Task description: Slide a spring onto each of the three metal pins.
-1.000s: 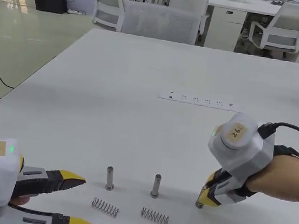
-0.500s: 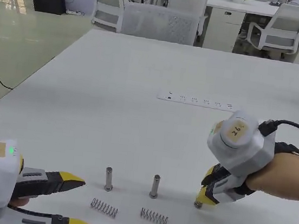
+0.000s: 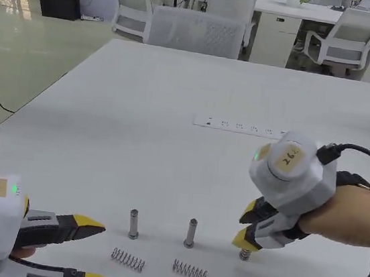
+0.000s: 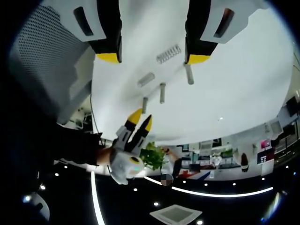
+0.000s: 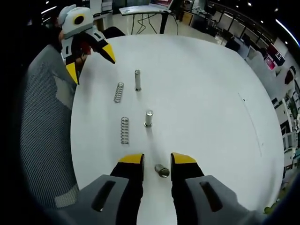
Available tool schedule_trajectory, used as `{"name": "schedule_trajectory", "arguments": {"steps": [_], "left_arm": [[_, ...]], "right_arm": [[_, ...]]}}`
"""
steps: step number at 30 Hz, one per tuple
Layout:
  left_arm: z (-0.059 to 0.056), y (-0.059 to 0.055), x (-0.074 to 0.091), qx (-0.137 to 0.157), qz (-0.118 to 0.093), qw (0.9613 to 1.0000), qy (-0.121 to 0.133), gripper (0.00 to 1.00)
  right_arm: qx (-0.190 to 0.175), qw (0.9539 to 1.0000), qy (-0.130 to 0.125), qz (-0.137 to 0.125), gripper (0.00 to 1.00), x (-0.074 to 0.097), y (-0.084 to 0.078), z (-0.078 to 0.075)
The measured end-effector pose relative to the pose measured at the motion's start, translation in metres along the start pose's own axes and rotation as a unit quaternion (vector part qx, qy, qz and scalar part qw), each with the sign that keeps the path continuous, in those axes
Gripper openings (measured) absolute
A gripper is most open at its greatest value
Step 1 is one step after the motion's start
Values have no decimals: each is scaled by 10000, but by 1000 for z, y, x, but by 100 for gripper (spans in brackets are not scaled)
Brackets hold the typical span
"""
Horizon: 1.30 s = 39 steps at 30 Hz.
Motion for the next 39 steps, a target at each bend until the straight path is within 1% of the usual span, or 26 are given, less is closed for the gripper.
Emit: {"name": "schedule_trajectory", "arguments": {"steps": [4, 9, 19, 24, 32, 39], "left_arm": [[0, 0, 0, -6, -6, 10000, -4, 49], [0, 1, 0, -4, -10, 10000, 0, 49], [1, 0, 0, 22, -18, 10000, 27, 49], [1, -1, 0, 42, -24, 10000, 50, 49], [2, -3, 1, 58, -16, 10000, 69, 48], [2, -3, 1, 62, -9, 10000, 71, 48]], "right_arm": [[72, 10000, 19, -19, 19, 0, 5, 4], [171, 9998, 122, -59, 19, -3, 12, 11], [353, 9984, 429, 77, 18, -24, 18, 27], [364, 9977, 555, 137, 17, -33, 18, 31], [348, 9961, 764, 285, 16, -51, 14, 38], [295, 9956, 821, 330, 14, -61, 13, 39]]}}
Point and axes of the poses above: the centre of the closed fingertips' face, and the gripper's own axes: x roughly backward along the fingers, z roughly to its left, y roughly out of its top, the point moved 8 cm from there along x, roughly backward along the fingers, and after that the axes turned 10 degrees about y, right-handed, at the moved point
